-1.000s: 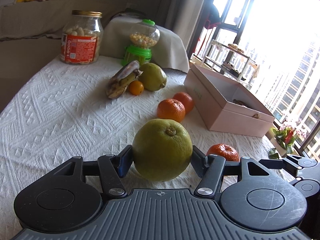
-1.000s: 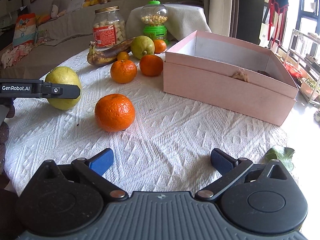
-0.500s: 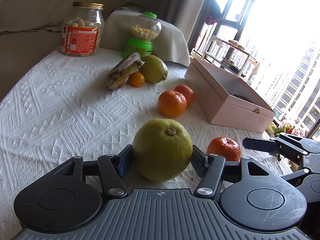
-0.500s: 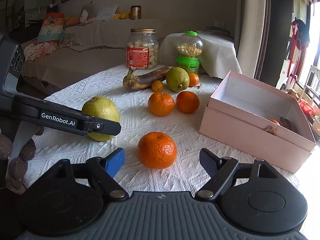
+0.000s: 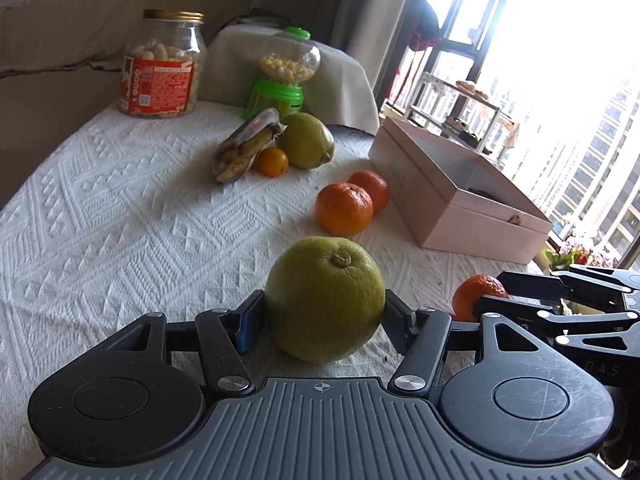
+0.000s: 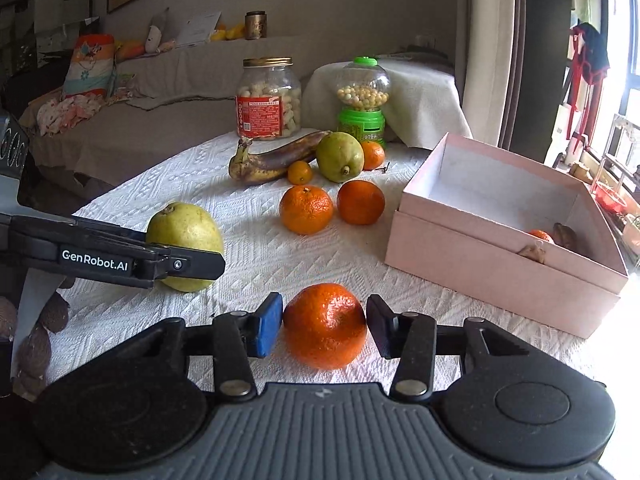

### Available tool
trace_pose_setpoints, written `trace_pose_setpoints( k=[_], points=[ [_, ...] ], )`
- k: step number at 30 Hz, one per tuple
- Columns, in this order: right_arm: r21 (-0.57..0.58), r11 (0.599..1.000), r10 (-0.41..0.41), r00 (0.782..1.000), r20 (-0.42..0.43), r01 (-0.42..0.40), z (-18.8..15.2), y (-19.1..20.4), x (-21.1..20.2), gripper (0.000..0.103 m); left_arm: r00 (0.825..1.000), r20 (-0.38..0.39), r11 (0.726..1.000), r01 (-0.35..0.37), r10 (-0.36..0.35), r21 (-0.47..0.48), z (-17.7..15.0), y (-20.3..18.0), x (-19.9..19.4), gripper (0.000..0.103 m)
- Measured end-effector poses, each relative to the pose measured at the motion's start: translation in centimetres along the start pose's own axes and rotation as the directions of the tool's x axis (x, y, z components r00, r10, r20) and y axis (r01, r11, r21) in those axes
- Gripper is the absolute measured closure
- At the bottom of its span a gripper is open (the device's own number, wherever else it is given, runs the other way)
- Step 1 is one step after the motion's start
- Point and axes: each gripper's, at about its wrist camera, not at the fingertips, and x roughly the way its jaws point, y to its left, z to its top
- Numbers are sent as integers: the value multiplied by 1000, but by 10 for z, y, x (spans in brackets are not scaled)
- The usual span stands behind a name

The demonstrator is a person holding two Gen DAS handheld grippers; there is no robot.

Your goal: Organize fruits

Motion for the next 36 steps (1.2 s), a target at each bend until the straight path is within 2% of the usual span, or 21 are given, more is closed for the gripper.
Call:
trace_pose_setpoints(
  k=[2, 4, 9, 11, 15, 17, 18, 20, 23, 27, 31, 33, 34, 36],
  points=[
    [9, 1000, -18, 1000, 21, 18, -1, -7, -13, 69, 1000, 0, 1000, -12, 12, 20, 0, -3, 1, 36],
    [23, 999, -44, 999, 32, 43, -1, -15, -21, 74, 1000, -1, 999, -25, 25, 37, 1, -7, 2, 37],
    [82, 995, -51, 998, 38, 48, -6, -36, -28, 74, 999, -13, 999, -38, 39, 37, 2, -8, 5, 37],
    [85, 994, -77, 996, 44, 73, -8, -39, -30, 74, 999, -16, 999, -38, 38, 35, 3, -8, 6, 37],
    [78, 983, -171, 984, 42, 167, -12, -44, -30, 70, 999, -16, 999, -35, 35, 31, 2, -7, 6, 37],
    [89, 964, -251, 968, 10, 250, -13, -53, -28, 65, 999, -15, 999, -32, 33, 28, 2, -6, 6, 36],
    [105, 962, -255, 967, 4, 253, -14, -57, -28, 64, 999, -14, 999, -32, 32, 28, 2, -6, 6, 36],
    [164, 967, -201, 980, 14, 196, -17, -67, -33, 51, 999, -13, 999, -30, 31, 27, 2, -6, 6, 36],
    [184, 977, -117, 992, 42, 108, -18, -66, -39, 39, 999, -14, 999, -34, 35, 31, 1, -6, 6, 36],
    [100, 989, -113, 993, 30, 109, -17, -43, -29, 38, 999, -13, 999, -34, 35, 32, 1, -6, 6, 36],
    [64, 991, -119, 993, -11, 119, -16, -34, -12, 38, 999, -12, 999, -34, 35, 33, 1, -6, 6, 36],
    [79, 990, -117, 992, -35, 120, -16, -37, -4, 43, 999, -11, 999, -33, 34, 33, 1, -6, 5, 36],
    [85, 989, -119, 992, -38, 121, -15, -38, -4, 54, 999, -9, 999, -34, 34, 34, 1, -6, 5, 37],
    [97, 988, -116, 993, -36, 119, -14, -42, -5, 54, 999, -8, 999, -36, 36, 38, 2, -7, 6, 37]
  ],
)
